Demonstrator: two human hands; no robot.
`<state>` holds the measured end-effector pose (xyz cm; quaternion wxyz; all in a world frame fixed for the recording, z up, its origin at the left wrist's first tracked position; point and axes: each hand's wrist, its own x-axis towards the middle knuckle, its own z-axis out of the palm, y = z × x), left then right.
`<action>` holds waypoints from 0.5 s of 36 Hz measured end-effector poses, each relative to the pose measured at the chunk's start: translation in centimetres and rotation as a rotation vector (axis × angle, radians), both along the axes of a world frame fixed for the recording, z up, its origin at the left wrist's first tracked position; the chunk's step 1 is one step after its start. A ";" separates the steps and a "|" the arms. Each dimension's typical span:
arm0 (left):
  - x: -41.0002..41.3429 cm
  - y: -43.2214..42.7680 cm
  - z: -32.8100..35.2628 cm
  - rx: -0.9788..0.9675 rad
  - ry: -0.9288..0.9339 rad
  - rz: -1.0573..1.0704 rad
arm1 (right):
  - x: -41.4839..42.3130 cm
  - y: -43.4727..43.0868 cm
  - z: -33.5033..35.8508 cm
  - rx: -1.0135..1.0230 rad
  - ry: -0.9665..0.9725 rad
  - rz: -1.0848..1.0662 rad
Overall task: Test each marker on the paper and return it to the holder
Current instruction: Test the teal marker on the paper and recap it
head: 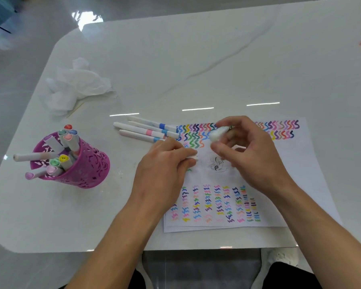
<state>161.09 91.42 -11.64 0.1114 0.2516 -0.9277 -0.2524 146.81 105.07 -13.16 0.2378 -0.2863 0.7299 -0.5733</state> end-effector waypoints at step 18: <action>0.2 -0.2 -0.4 -0.055 -0.069 -0.071 | 0.6 -0.9 -1.9 -0.020 -0.040 -0.126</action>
